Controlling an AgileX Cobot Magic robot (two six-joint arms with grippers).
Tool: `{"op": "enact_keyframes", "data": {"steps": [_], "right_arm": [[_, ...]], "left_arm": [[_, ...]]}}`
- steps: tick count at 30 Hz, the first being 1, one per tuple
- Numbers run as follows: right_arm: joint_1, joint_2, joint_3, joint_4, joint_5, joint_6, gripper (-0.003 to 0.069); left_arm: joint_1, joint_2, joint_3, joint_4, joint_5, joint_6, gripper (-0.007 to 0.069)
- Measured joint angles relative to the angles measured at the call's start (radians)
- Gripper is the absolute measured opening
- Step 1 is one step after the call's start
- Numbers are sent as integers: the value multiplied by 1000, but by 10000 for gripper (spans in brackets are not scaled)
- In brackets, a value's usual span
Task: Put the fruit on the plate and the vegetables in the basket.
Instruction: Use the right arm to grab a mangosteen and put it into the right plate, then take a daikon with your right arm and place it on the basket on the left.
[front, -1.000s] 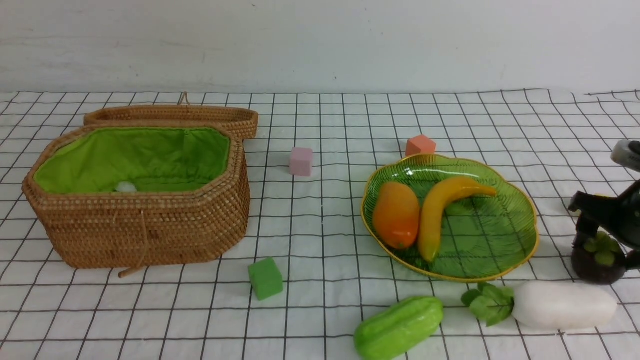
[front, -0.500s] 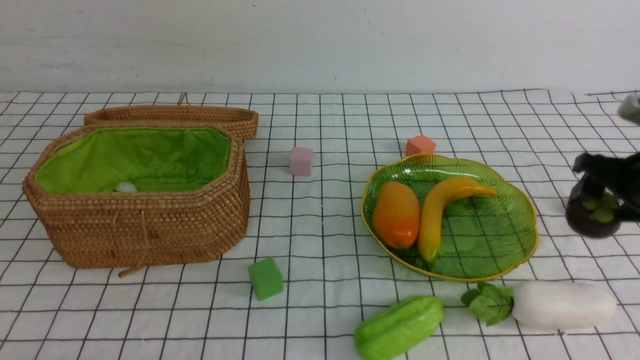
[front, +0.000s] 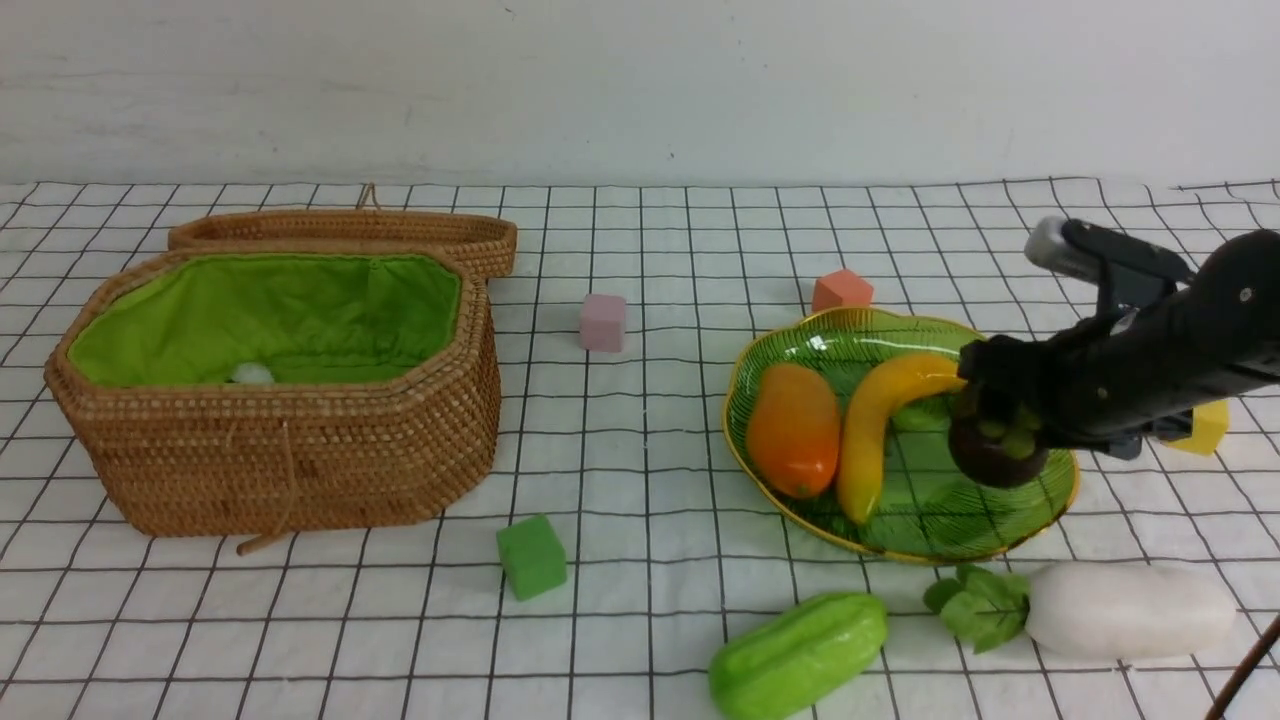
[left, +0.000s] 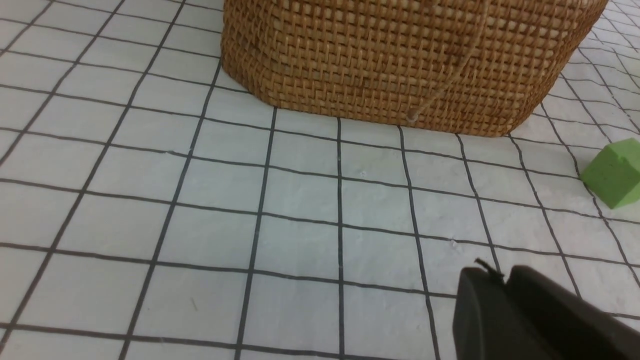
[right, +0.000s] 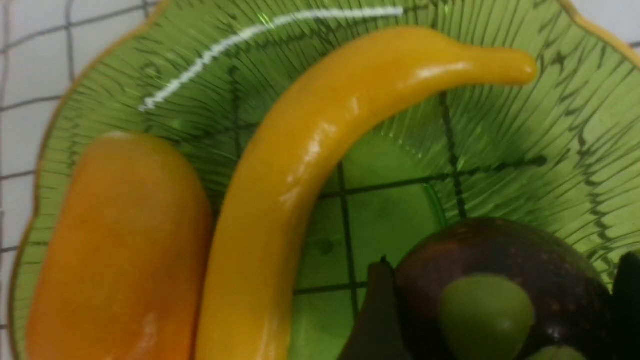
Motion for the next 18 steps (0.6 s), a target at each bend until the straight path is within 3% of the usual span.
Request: {"op": "enact_keyframes", "data": {"steps": [5,11,14,15,17,18], "right_arm": [[-15,-6,-21,0,54,-1,666],[-56,-82,-56,-7,261,14,668],[-118,-189,-52,-17,472,212,633],[-124,-201,-48,-22,490,241,631],[-143,-270,-1,-69,554,441,605],[-144,-280,10,-74,556,480,604]], "left_arm": [[0,0,0,0,0,0,66],[0,0,0,0,0,0,74],[0,0,0,0,0,0,78],[0,0,0,0,0,0,79],[0,0,0,0,0,0,81],[0,0,0,0,0,0,81]]}}
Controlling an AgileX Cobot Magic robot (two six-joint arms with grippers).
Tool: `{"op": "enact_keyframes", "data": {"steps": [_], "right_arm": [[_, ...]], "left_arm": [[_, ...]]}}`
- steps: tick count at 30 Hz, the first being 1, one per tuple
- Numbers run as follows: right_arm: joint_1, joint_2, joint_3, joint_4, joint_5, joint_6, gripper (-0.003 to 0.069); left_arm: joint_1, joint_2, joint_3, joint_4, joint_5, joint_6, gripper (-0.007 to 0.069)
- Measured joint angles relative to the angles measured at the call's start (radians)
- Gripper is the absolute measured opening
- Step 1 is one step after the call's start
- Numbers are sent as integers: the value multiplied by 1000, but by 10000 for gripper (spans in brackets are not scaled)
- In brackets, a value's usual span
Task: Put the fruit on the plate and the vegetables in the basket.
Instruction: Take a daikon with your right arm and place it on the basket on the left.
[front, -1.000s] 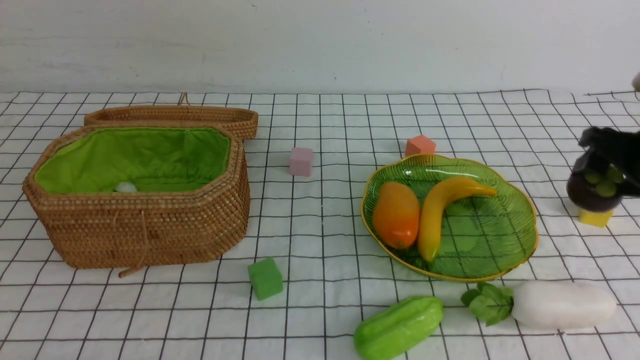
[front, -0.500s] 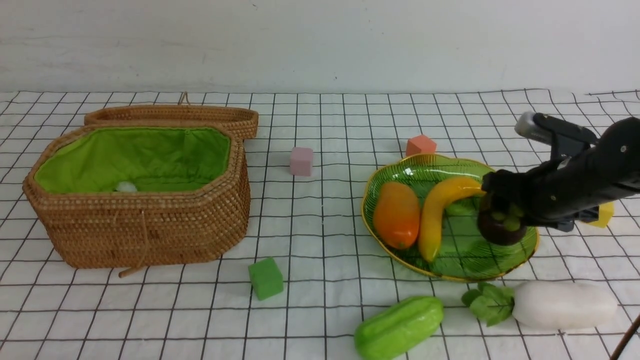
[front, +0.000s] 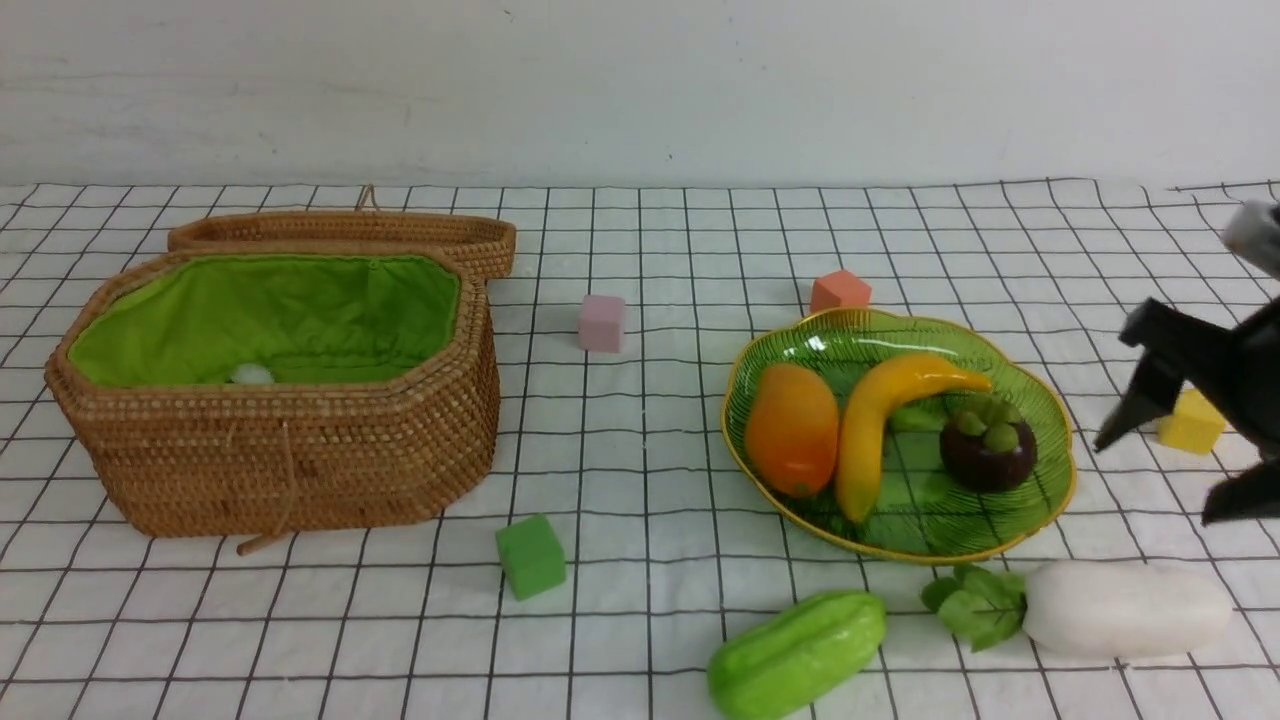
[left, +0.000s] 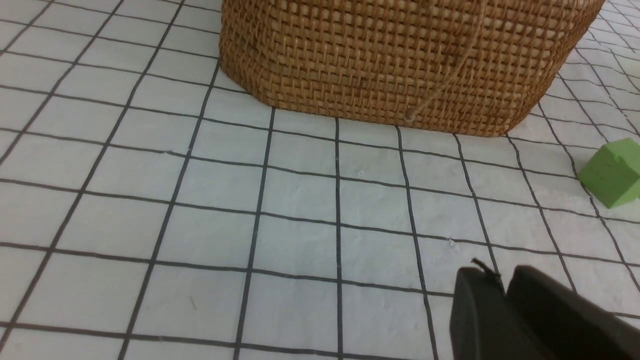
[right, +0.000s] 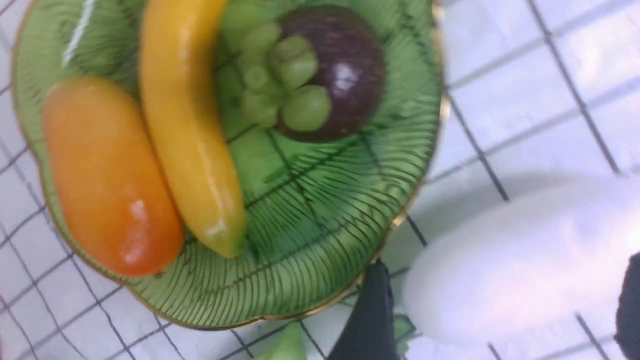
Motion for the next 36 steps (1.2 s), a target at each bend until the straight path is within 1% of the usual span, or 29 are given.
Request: {"op": "enact_keyframes", "data": {"steps": [1,2,3,5,6,7,9,10,14,16,18,21,24,26,28,32,33,34,36], "right_arm": [[-1,-32,48,-39,2,169,594],[-1,-44,74,-49,-2,258,591],[0,-56,113,-65,-13,389,589],[0,-61,170,-79,-49,556,587],[0,-61,177,-81,-60,571,587],[1,-56,239,-82,-127,688,587],[2,-52,261,-83,-163,716,587],[7,-39,299,-78,-239,747,587],[34,25,332,-54,-399,733,587],[43,52,332,-53,-433,714,587],[55,109,332,-50,-483,648,571],[58,123,331,-45,-491,552,526],[60,96,336,-43,-510,485,526],[60,60,338,-44,-538,472,526],[60,-49,336,-47,-659,447,526],[62,-211,252,-87,-864,357,526],[70,-230,207,-119,-900,323,526],[83,-239,164,-139,-907,296,526],[138,-239,43,-220,-891,237,526]], "left_arm": [[0,0,0,0,0,0,81],[0,0,0,0,0,0,81],[0,0,0,0,0,0,82],[0,0,0,0,0,0,82],[0,0,0,0,0,0,82],[0,0,0,0,0,0,82],[0,0,0,0,0,0,82],[0,0,0,0,0,0,82],[0,0,0,0,0,0,85],[0,0,0,0,0,0,86],[0,0,0,0,0,0,90],[0,0,0,0,0,0,92],[0,0,0,0,0,0,93],[0,0,0,0,0,0,94],[0,0,0,0,0,0,94],[0,0,0,0,0,0,95],[0,0,0,0,0,0,95],[0,0,0,0,0,0,95],[0,0,0,0,0,0,95]]}}
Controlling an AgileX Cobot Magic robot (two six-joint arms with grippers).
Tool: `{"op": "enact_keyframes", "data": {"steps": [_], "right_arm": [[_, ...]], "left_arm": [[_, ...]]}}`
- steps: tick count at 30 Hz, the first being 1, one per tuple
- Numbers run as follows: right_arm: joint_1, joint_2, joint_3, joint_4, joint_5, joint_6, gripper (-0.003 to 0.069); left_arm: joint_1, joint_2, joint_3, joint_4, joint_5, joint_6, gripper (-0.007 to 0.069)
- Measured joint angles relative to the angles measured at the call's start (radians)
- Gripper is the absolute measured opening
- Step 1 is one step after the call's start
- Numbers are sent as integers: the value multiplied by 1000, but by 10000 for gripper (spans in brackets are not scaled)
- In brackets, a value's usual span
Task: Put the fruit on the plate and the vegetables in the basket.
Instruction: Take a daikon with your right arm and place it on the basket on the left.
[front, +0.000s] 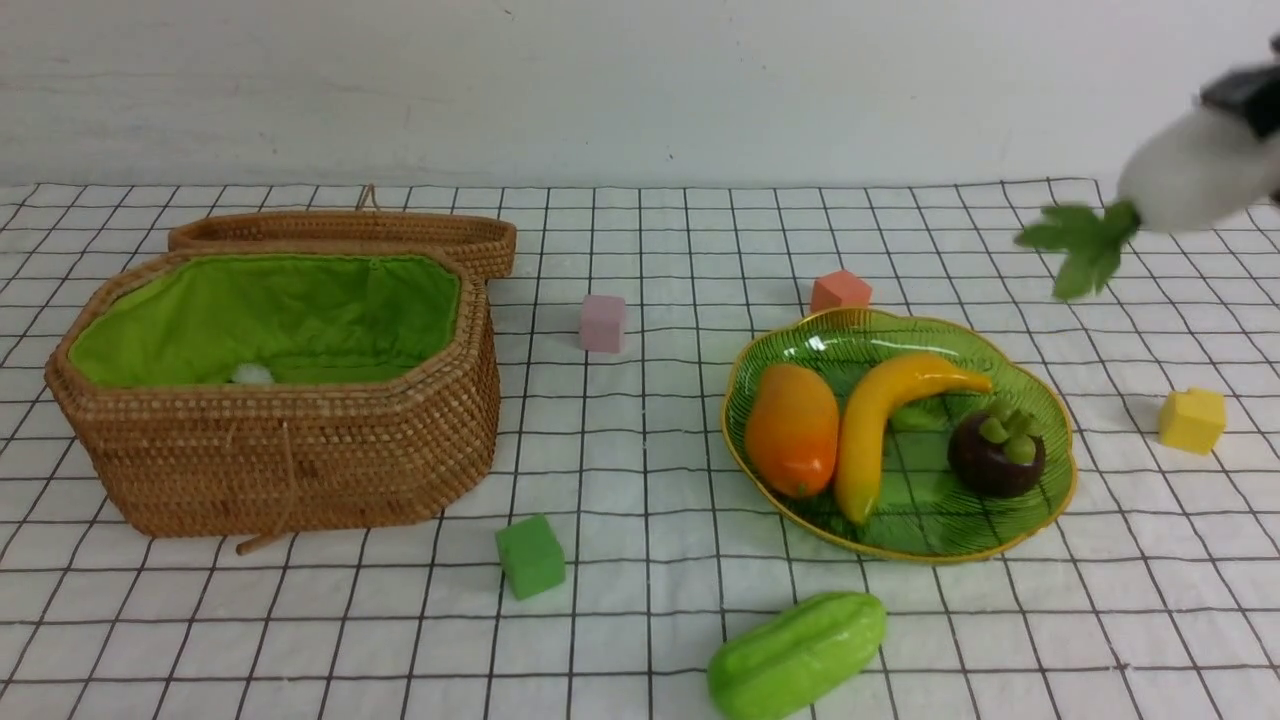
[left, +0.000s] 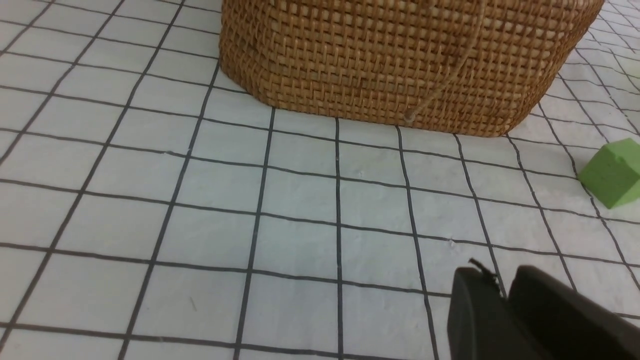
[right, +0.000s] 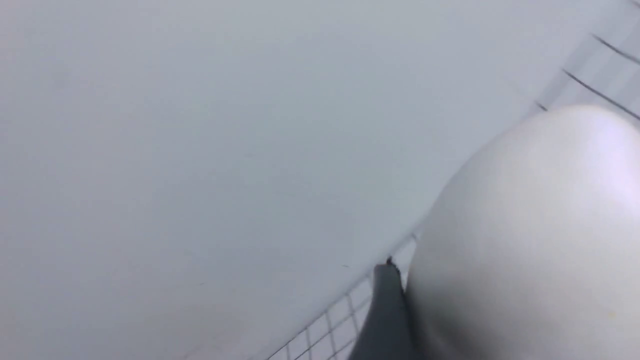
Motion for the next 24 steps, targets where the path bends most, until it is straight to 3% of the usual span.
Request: {"op": "enact_keyframes", "data": {"steps": [1,6,12,18,24], "right_arm": [[8,1,-12,-8,4,-5,526],[268,128,-327,-211,134,-133,526],[487,395,-602,-283,104,-292,526],[588,668,-851,-303,72,-337,526],[640,965,-1034,-351,-104,-371,526]], "left_arm": [[0,0,0,0,0,0,95],[0,0,0,0,0,0,99],[0,0,0,0,0,0,106],[0,0,0,0,0,0,113],[0,0,0,0,0,0,113]]}}
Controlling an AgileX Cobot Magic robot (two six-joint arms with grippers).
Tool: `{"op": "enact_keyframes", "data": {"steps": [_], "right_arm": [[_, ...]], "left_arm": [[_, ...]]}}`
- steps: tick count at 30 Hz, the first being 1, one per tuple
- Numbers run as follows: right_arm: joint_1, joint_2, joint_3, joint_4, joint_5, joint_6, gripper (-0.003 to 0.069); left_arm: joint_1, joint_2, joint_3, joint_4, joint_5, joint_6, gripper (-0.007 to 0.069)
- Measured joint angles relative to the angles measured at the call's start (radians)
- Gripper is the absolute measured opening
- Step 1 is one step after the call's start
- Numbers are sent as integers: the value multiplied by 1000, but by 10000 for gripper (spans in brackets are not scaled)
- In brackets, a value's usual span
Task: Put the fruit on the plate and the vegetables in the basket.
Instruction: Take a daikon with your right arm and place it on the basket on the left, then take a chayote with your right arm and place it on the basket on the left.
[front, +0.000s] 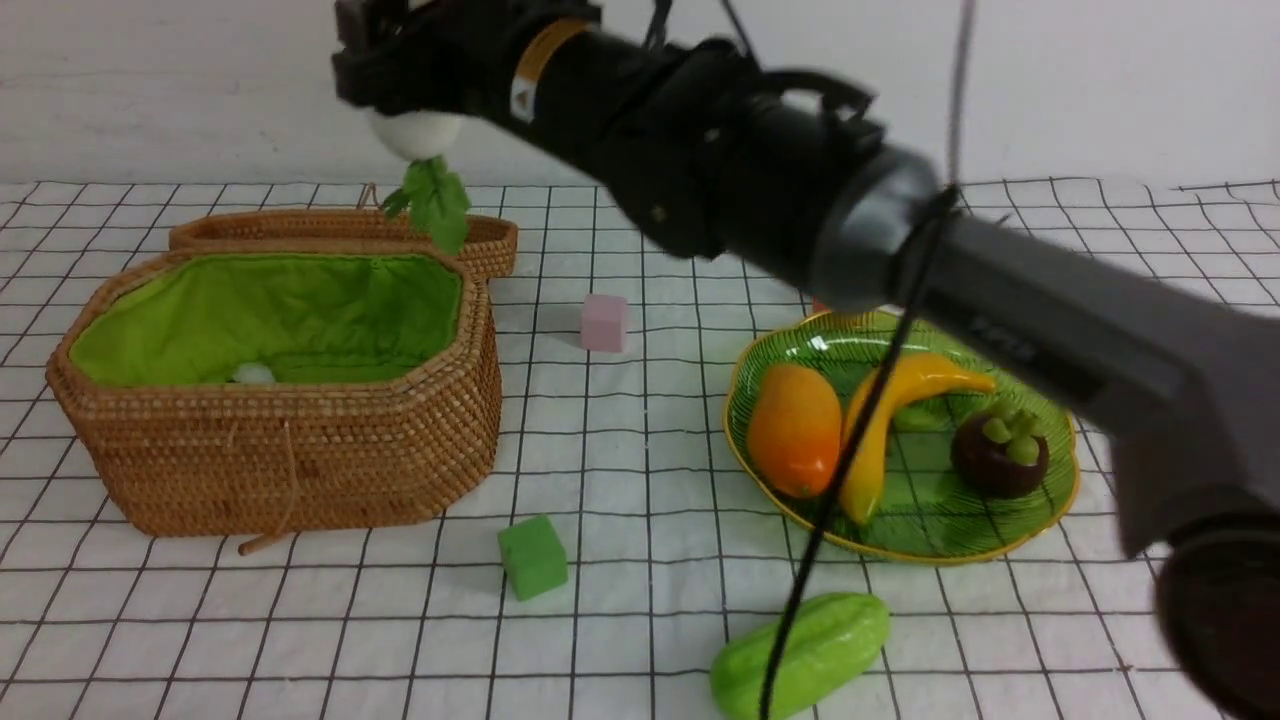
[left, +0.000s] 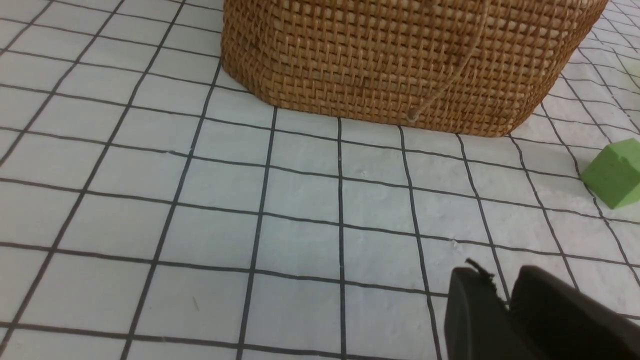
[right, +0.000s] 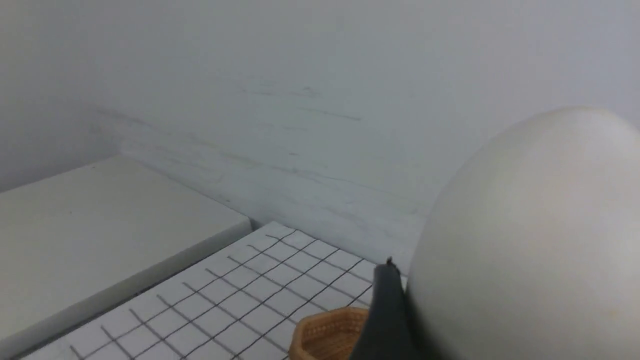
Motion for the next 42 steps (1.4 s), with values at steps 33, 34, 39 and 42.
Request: {"op": "enact_keyframes", "data": {"steps": [33,34,39,42], "right_arm": [[154,-155,-111,192,816,-416,581],[153,-179,-112,338,954,-573,580],[83,-198,-103,610,1270,-789,588],[-5,-230,-18,643,1320,-831,589]], "left_arm": [[0,0,0,0,0,0,144],[0,0,0,0,0,0,145],[0,0,0,0,0,0,149],[0,0,0,0,0,0,153]]}}
